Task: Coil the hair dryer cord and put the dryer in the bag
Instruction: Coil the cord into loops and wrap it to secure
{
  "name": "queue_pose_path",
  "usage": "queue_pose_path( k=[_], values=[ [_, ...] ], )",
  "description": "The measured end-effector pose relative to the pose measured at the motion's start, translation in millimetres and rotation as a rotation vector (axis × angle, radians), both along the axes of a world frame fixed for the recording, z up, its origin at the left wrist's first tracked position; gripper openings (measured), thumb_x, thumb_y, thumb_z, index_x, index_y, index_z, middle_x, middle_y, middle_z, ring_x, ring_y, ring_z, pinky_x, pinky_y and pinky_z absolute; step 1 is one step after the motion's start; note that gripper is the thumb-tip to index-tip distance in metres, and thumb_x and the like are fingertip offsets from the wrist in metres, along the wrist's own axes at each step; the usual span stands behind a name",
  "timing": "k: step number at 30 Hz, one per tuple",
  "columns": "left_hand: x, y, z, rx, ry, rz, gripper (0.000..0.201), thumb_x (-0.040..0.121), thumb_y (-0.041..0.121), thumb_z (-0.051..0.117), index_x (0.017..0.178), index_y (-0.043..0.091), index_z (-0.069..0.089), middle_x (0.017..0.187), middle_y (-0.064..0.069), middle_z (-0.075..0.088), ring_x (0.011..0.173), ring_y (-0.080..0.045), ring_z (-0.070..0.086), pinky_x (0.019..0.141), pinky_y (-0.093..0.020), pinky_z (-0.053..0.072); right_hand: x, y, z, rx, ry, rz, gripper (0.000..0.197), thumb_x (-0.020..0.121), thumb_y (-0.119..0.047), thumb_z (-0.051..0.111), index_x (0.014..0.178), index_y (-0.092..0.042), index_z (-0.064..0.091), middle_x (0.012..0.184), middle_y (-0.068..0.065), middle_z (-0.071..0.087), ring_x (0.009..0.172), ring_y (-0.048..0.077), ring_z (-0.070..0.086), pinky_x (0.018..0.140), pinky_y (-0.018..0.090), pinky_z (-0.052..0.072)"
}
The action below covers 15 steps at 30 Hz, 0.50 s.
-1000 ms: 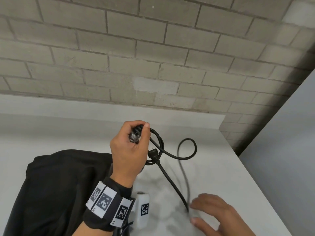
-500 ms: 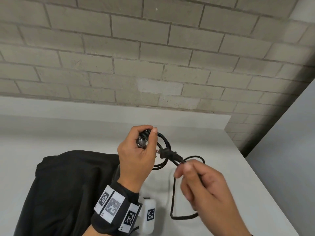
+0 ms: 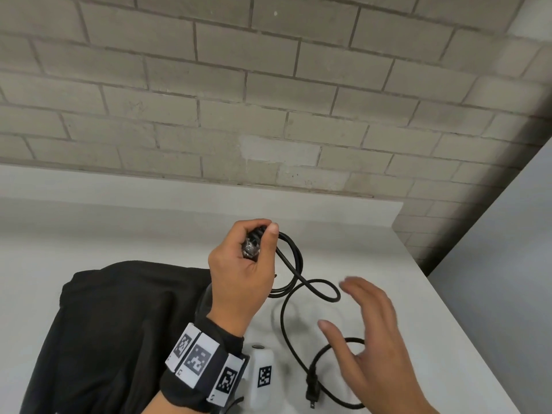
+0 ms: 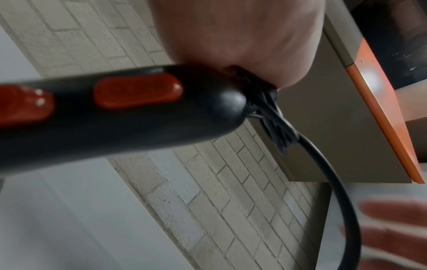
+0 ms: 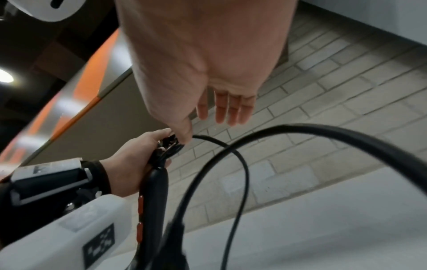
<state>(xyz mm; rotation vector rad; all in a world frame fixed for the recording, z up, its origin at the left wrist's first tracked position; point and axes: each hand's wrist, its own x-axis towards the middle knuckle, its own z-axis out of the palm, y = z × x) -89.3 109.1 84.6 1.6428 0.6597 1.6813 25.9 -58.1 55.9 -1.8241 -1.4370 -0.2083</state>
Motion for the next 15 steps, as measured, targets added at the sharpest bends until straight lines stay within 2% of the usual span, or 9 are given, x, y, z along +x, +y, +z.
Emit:
queue_pose_path(
  k=[1, 2, 3, 4, 5, 6, 7, 11, 15],
  values=[
    [0.7, -1.4, 0.1, 0.011, 0.005, 0.001, 0.020, 0.091, 0.042, 0.060, 0.094, 0.024, 0.066, 0.076, 0.010, 0.067, 0.050, -0.010, 0.063, 0.047, -0.029, 0.051, -3.6, 6.7, 4.7, -0.051, 0.000, 0.020, 0.053, 0.089, -0.044, 0.057, 0.135, -0.024, 0.042, 0.132, -0.010, 0.049, 0.129, 0.003, 0.041, 0.109, 0.020, 0.031],
    [0.9, -2.4, 0.1, 0.022, 0.013, 0.004, 0.019, 0.091, 0.042, 0.060, 0.094, 0.023, 0.067, 0.076, 0.010, 0.066, 0.050, -0.009, 0.062, 0.048, -0.029, 0.051, -6.2, 13.4, 8.6, -0.106, 0.015, 0.060, 0.051, 0.091, -0.046, 0.053, 0.136, -0.029, 0.038, 0.128, -0.017, 0.051, 0.126, -0.003, 0.042, 0.111, 0.024, 0.030],
    [1.0, -2.5, 0.1, 0.034, 0.022, 0.007, 0.019, 0.092, 0.041, 0.060, 0.094, 0.023, 0.067, 0.074, 0.010, 0.066, 0.051, -0.009, 0.062, 0.049, -0.029, 0.051, -8.0, 19.3, 13.8, -0.147, 0.052, 0.115, 0.043, 0.093, -0.047, 0.050, 0.132, -0.035, 0.038, 0.117, -0.024, 0.054, 0.118, -0.006, 0.047, 0.109, 0.027, 0.034],
    [0.6, -2.4, 0.8, 0.042, 0.032, 0.010, 0.019, 0.092, 0.040, 0.060, 0.094, 0.022, 0.067, 0.071, 0.010, 0.065, 0.052, -0.009, 0.061, 0.049, -0.028, 0.051, -8.6, 24.5, 19.7, -0.161, 0.081, 0.174, 0.031, 0.095, -0.045, 0.049, 0.124, -0.040, 0.041, 0.103, -0.025, 0.058, 0.106, -0.004, 0.055, 0.101, 0.030, 0.043],
    [-0.4, -1.5, 1.5, 0.048, 0.039, 0.014, 0.020, 0.092, 0.039, 0.060, 0.094, 0.021, 0.068, 0.069, 0.012, 0.064, 0.053, -0.008, 0.061, 0.051, -0.026, 0.050, -8.6, 28.0, 27.9, -0.147, 0.091, 0.215, 0.021, 0.095, -0.041, 0.050, 0.116, -0.042, 0.046, 0.093, -0.021, 0.059, 0.093, 0.001, 0.059, 0.088, 0.029, 0.049],
    [-1.9, -0.4, 2.8, 0.051, 0.043, 0.021, 0.020, 0.092, 0.038, 0.060, 0.094, 0.020, 0.068, 0.070, 0.014, 0.064, 0.055, -0.007, 0.061, 0.052, -0.022, 0.049, -7.3, 30.8, 37.4, -0.116, 0.081, 0.240, 0.015, 0.095, -0.037, 0.053, 0.110, -0.040, 0.051, 0.088, -0.018, 0.060, 0.084, 0.004, 0.060, 0.077, 0.028, 0.051],
    [-3.6, 1.1, 4.2, 0.051, 0.046, 0.033, 0.019, 0.092, 0.037, 0.060, 0.094, 0.019, 0.068, 0.071, 0.015, 0.064, 0.056, -0.006, 0.060, 0.054, -0.017, 0.048, -5.0, 32.9, 48.2, -0.092, 0.060, 0.259, 0.013, 0.094, -0.034, 0.056, 0.106, -0.037, 0.055, 0.085, -0.015, 0.061, 0.079, 0.005, 0.061, 0.072, 0.026, 0.050],
    [-11.4, 10.1, 7.6, 0.020, 0.037, 0.101, 0.018, 0.094, 0.030, 0.065, 0.094, 0.013, 0.069, 0.074, 0.015, 0.064, 0.062, 0.001, 0.061, 0.060, -0.006, 0.042, 13.5, 35.3, 81.0, -0.152, 0.048, 0.309, 0.012, 0.088, -0.032, 0.067, 0.100, -0.030, 0.067, 0.080, -0.015, 0.067, 0.079, 0.003, 0.064, 0.069, 0.011, 0.047],
    [-17.0, 14.1, 8.6, 0.032, 0.047, 0.114, 0.019, 0.093, 0.033, 0.064, 0.094, 0.014, 0.069, 0.075, 0.015, 0.065, 0.062, -0.001, 0.062, 0.059, -0.006, 0.042, 24.8, 33.5, 88.7, -0.188, 0.013, 0.342, 0.015, 0.089, -0.041, 0.063, 0.099, -0.031, 0.068, 0.078, -0.012, 0.062, 0.076, 0.010, 0.060, 0.066, 0.018, 0.047]
  ],
)
